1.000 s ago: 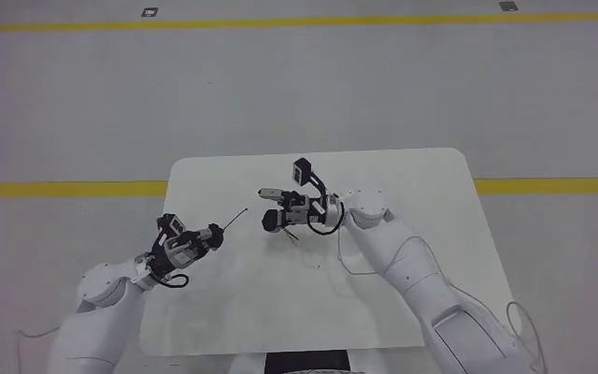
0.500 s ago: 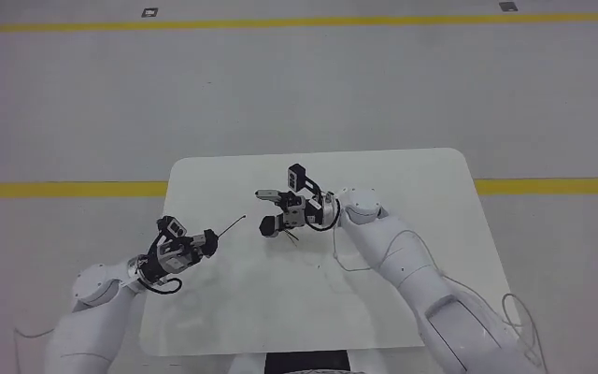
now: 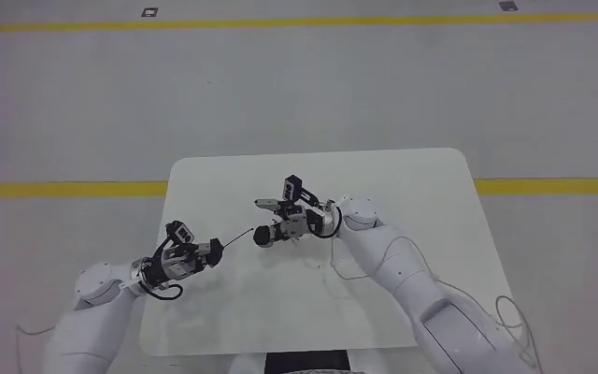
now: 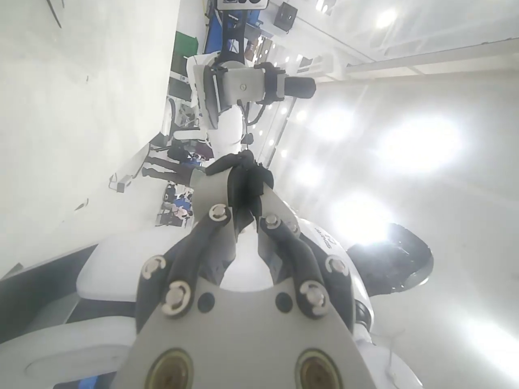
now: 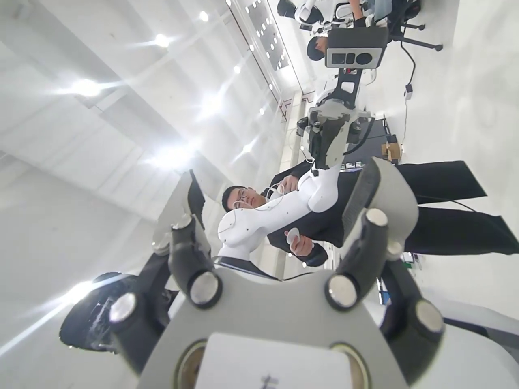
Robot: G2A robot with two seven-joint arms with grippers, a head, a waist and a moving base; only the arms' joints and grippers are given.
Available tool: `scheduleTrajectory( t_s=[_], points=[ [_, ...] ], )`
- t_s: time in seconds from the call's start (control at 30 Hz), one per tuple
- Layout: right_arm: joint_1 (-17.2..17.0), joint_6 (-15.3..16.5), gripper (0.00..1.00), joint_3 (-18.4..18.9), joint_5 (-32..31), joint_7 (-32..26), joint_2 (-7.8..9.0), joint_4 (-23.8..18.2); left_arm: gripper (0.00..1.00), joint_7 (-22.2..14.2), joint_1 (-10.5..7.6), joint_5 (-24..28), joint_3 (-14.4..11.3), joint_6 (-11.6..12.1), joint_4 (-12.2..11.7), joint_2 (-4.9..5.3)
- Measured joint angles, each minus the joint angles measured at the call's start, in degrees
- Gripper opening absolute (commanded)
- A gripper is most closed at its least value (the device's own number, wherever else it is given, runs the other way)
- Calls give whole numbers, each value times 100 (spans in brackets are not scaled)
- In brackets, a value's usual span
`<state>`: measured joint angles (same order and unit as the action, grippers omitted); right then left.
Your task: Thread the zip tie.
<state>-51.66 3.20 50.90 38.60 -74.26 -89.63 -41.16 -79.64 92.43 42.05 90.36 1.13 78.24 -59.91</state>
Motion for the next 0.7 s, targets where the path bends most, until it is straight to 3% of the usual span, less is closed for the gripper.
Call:
scheduleTrajectory(
  t_s=[0.23, 0.7],
  points=[
    [128, 76, 29, -153, 79, -33, -107, 280, 0, 0, 0, 0, 0, 0, 0, 0],
    [289, 160, 21, -266, -45, -217, -168, 606, 0, 0, 0, 0, 0, 0, 0, 0]
  ],
)
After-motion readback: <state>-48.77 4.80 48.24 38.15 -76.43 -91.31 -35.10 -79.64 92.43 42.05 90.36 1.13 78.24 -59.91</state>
